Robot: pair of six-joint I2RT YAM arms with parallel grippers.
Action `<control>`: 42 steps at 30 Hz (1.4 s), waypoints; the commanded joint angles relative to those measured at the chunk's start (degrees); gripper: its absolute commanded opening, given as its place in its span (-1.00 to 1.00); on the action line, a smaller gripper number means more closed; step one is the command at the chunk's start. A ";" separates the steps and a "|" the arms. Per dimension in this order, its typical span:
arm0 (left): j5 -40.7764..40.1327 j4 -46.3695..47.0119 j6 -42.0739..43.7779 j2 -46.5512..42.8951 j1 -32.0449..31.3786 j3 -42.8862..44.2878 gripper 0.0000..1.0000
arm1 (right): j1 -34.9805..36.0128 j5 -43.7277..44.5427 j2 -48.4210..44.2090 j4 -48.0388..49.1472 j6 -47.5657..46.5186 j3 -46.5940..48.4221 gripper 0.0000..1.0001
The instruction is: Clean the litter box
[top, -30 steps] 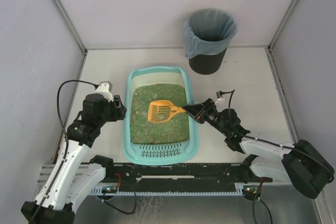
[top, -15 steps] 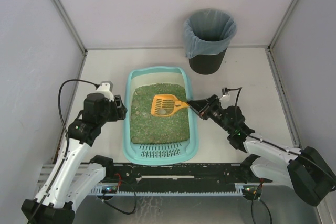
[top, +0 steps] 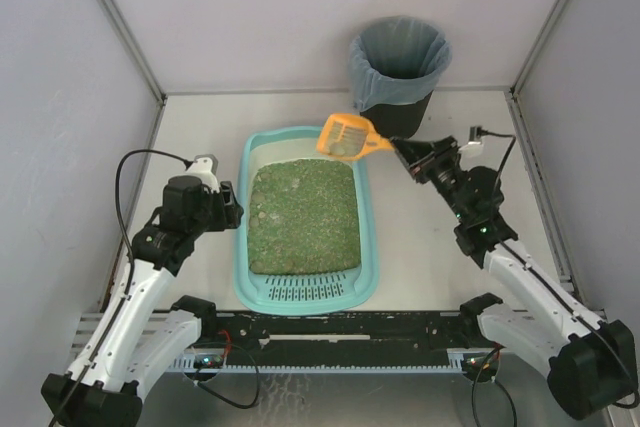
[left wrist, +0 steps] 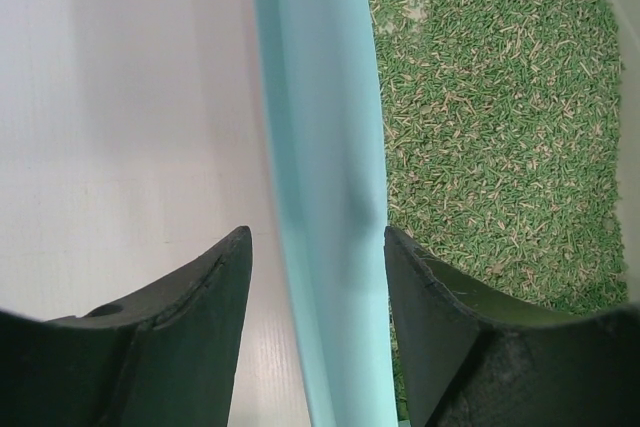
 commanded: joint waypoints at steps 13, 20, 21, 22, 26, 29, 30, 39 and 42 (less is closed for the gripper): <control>-5.37 -0.10 -1.19 -3.62 -7.96 -0.76 0.21 | -19.58 5.38 16.28 -11.36 -13.04 34.36 -1.00; -4.15 0.14 -0.80 -2.79 -8.04 -0.61 0.21 | -19.22 8.45 28.11 -18.41 -27.69 49.74 -1.00; -4.05 0.14 -0.74 -2.74 -8.04 -0.70 0.21 | -18.96 8.83 29.84 -19.96 -30.18 51.98 -1.00; -3.96 0.14 -0.73 -2.66 -8.00 -0.72 0.21 | -18.62 9.49 31.52 -21.64 -32.78 54.53 -1.00; -3.35 0.32 -0.50 -2.26 -8.04 -0.76 0.22 | -16.93 10.42 37.77 -29.55 -41.92 64.86 -1.00; -3.26 0.19 -0.38 -1.80 -8.04 -0.66 0.21 | -13.85 14.56 40.95 -32.04 -51.38 70.40 -1.00; -3.23 0.15 -0.34 -1.83 -8.04 -0.65 0.22 | -12.65 16.54 41.71 -32.13 -55.78 71.95 -1.00; -2.85 0.32 -0.27 -1.49 -8.04 -0.78 0.22 | -4.15 26.44 43.90 -20.73 -83.51 70.34 -1.00; -3.09 0.32 -0.27 -1.52 -8.02 -0.80 0.22 | -3.51 27.04 43.79 -18.94 -85.39 70.30 -1.00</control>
